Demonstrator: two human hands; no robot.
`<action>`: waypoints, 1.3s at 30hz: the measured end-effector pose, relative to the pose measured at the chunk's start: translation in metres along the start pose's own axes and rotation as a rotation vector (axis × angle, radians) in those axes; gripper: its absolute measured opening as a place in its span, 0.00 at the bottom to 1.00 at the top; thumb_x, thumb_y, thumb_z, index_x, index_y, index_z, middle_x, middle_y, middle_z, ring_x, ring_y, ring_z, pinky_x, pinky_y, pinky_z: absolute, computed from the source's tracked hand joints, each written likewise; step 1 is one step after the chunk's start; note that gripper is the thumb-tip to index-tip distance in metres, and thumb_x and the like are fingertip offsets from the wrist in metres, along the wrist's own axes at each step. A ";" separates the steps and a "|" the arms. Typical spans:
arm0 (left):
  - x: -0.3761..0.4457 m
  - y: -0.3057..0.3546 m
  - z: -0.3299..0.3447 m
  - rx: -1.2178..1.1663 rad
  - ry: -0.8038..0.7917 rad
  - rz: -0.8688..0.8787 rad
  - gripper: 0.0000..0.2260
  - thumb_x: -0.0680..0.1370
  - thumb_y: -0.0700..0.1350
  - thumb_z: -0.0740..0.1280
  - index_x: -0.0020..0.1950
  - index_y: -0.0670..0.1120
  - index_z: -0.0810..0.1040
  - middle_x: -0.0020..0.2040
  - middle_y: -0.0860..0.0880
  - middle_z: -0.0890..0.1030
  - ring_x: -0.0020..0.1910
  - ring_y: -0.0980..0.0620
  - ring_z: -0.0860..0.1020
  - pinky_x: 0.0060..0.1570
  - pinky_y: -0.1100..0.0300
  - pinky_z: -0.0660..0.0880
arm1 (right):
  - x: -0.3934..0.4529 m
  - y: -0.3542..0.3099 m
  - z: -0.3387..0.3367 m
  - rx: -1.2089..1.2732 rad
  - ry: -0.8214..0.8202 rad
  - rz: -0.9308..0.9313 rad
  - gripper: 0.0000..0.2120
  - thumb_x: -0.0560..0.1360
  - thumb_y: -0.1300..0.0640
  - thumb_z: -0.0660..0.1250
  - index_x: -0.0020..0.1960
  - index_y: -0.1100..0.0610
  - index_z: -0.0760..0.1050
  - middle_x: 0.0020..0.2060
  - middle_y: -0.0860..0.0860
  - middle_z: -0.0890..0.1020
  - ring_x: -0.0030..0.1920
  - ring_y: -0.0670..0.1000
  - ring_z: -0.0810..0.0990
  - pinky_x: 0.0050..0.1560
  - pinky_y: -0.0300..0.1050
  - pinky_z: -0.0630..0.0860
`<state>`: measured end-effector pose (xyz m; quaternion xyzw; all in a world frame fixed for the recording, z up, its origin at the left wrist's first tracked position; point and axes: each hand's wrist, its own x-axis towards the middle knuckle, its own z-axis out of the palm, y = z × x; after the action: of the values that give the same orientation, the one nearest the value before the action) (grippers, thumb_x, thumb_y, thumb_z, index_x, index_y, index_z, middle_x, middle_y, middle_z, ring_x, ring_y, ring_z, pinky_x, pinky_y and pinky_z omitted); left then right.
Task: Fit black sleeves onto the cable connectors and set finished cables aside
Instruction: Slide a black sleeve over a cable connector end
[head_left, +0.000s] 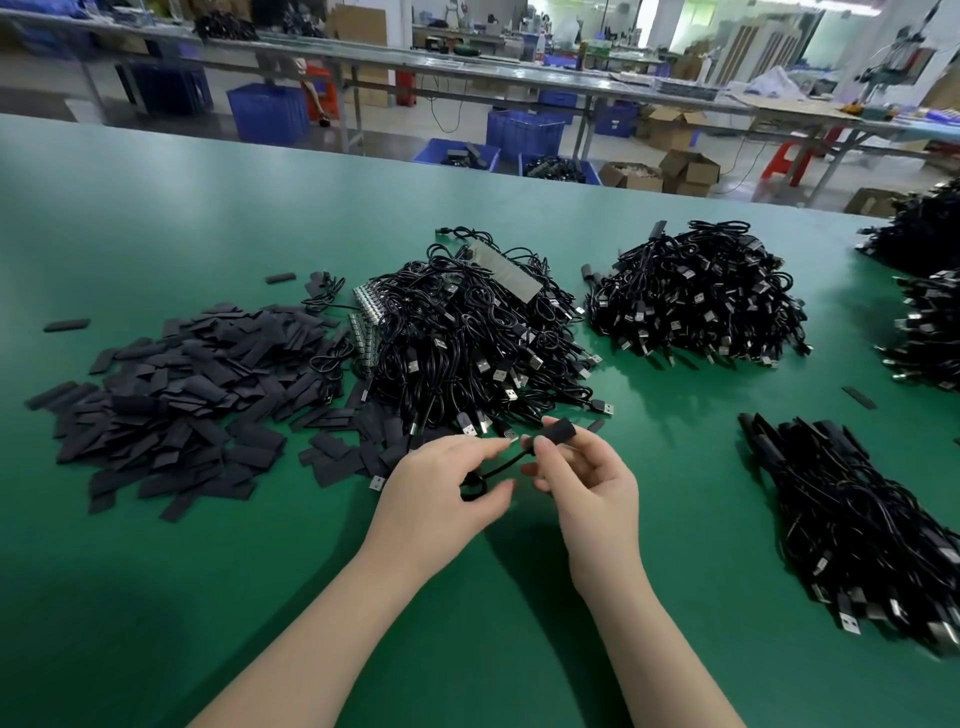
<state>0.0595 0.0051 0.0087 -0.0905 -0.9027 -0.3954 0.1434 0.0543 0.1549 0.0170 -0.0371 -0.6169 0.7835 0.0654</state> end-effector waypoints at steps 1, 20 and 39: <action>0.000 0.000 0.000 0.018 0.001 0.004 0.15 0.74 0.51 0.71 0.60 0.57 0.81 0.53 0.63 0.80 0.54 0.65 0.75 0.56 0.69 0.71 | 0.001 0.000 -0.001 0.003 0.017 0.002 0.06 0.76 0.64 0.71 0.49 0.55 0.82 0.40 0.53 0.86 0.38 0.47 0.84 0.39 0.33 0.77; -0.001 0.002 -0.004 -0.049 0.084 0.107 0.14 0.73 0.57 0.68 0.54 0.54 0.84 0.46 0.60 0.83 0.48 0.62 0.77 0.47 0.71 0.71 | -0.001 0.010 0.002 -0.216 -0.100 -0.098 0.11 0.77 0.60 0.71 0.44 0.45 0.85 0.41 0.48 0.86 0.44 0.47 0.84 0.48 0.41 0.80; 0.002 -0.003 -0.006 -0.005 0.118 0.022 0.11 0.82 0.50 0.62 0.58 0.52 0.83 0.52 0.59 0.83 0.52 0.62 0.77 0.50 0.75 0.69 | 0.088 -0.096 -0.222 -1.565 0.528 -0.211 0.21 0.79 0.46 0.50 0.52 0.58 0.77 0.38 0.61 0.80 0.37 0.64 0.79 0.40 0.64 0.79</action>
<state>0.0582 -0.0007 0.0109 -0.0774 -0.8907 -0.4006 0.2005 0.0035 0.4034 0.0594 -0.1965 -0.9479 0.0836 0.2362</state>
